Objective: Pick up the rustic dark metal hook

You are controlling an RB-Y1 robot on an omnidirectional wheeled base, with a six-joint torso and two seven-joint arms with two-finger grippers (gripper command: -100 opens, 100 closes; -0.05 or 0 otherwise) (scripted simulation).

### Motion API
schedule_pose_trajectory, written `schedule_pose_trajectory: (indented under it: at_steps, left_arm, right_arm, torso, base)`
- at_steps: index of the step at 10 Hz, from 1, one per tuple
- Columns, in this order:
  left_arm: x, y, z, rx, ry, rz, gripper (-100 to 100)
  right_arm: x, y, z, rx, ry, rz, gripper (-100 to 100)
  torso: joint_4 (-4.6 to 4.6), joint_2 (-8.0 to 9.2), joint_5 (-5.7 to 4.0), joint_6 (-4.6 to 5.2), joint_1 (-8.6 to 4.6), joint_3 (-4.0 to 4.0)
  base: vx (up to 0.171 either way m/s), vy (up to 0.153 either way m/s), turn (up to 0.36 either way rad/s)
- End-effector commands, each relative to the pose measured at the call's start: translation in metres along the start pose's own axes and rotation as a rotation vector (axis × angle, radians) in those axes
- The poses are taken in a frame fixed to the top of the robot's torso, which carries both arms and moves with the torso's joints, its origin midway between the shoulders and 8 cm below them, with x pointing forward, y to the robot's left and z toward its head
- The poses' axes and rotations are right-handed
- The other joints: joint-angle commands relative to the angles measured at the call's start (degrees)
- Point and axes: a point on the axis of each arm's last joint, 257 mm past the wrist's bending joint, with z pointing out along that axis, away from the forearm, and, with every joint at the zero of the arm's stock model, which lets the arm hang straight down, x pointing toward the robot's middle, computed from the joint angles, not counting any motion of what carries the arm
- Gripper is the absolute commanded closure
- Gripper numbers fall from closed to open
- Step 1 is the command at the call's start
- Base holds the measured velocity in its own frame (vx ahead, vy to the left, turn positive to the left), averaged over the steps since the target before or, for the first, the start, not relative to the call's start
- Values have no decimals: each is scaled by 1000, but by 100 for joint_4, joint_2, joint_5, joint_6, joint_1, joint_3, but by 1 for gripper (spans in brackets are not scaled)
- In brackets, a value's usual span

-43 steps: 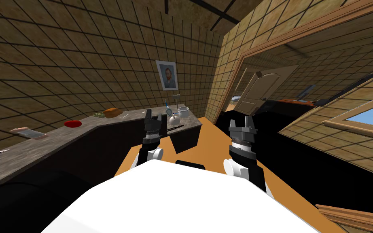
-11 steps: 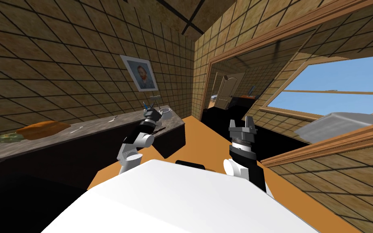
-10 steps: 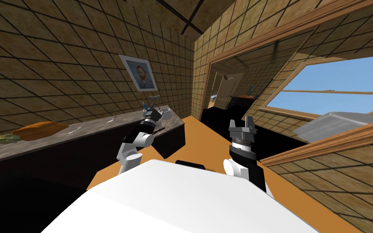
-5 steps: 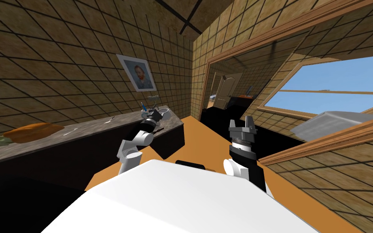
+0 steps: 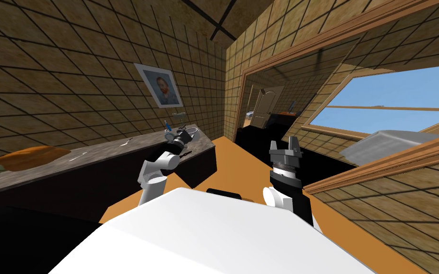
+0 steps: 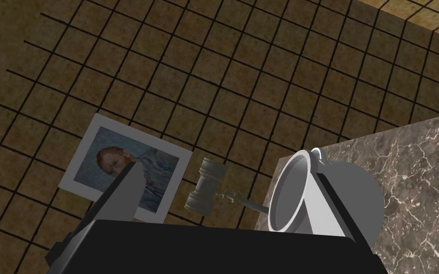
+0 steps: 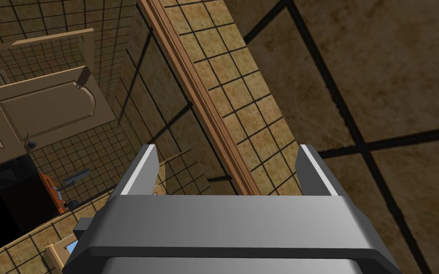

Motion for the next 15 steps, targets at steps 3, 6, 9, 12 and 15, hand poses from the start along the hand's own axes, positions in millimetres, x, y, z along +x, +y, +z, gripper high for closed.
schedule_pose_trajectory:
  at_steps: [3,6,9,12,15]
  left_arm:
    - [-9,21,4,-94,-24,-35,-100]
    - [-14,36,5,-165,-41,-62,-100]
    - [-20,51,5,-236,-60,-87,-100]
    - [-27,68,3,-316,-84,-108,-100]
    - [-34,86,-1,-396,-111,-127,-100]
  right_arm:
    - [0,0,0,0,0,0,0]
    - [0,0,0,0,0,0,0]
    - [0,0,0,0,0,0,0]
    - [0,0,0,0,0,0,0]
    - [0,0,0,0,0,0,0]
  torso:
    - [0,-1,0,0,2,0]
    - [0,-1,1,0,3,-1]
    - [0,-3,2,0,8,-2]
    - [0,-3,2,-1,8,-1]
    - [0,-1,2,-1,11,-1]
  base:
    - [20,-4,-6]
    - [21,0,1]
    - [26,9,6]
    - [24,9,14]
    - [23,15,17]
